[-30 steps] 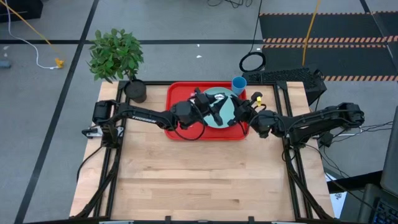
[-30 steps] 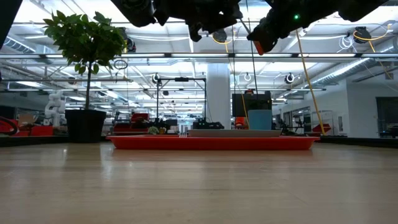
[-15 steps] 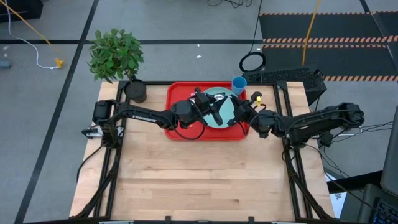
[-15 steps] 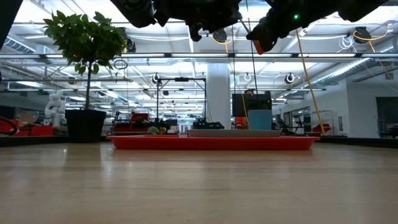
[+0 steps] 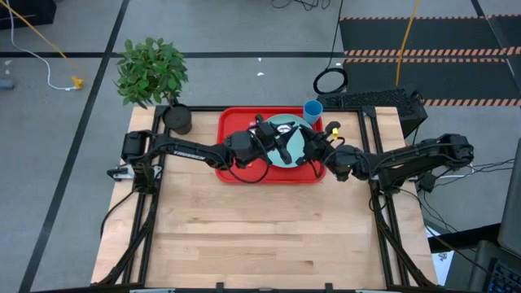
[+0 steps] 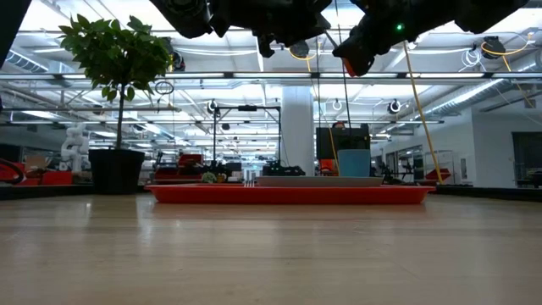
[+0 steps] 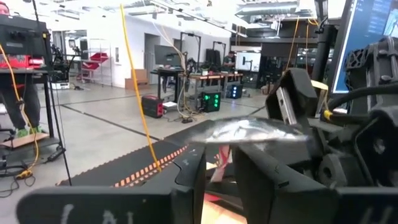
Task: Pick and place plate/cup/fork/spoon on tray
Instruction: Put the orange spoon on the orange serving tray to the left of the orange fork
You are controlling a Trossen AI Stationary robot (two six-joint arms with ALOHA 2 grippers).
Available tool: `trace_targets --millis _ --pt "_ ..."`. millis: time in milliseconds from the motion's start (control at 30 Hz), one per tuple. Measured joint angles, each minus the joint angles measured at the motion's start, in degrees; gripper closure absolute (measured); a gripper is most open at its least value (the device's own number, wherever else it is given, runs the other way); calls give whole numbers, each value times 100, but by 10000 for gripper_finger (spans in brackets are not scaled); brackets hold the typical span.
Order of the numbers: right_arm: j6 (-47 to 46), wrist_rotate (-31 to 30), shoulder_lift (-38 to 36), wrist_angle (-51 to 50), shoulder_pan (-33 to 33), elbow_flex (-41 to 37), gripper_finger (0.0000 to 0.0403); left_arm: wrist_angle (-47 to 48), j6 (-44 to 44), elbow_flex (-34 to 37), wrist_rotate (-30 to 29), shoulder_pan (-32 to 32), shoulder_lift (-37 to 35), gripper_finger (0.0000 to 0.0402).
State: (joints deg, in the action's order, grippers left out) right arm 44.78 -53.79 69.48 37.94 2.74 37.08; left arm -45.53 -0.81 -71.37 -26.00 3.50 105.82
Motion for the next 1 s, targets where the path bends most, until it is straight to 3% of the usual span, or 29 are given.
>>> trace_targets --millis 467,700,1000 --pt "100 -51 69 98 0 -2 403 76 96 0 0 45 0 325" --pt "146 -205 69 139 0 -2 403 79 -32 0 147 45 0 387" --pt "137 -189 69 131 0 -2 402 89 -88 0 195 45 -1 390"
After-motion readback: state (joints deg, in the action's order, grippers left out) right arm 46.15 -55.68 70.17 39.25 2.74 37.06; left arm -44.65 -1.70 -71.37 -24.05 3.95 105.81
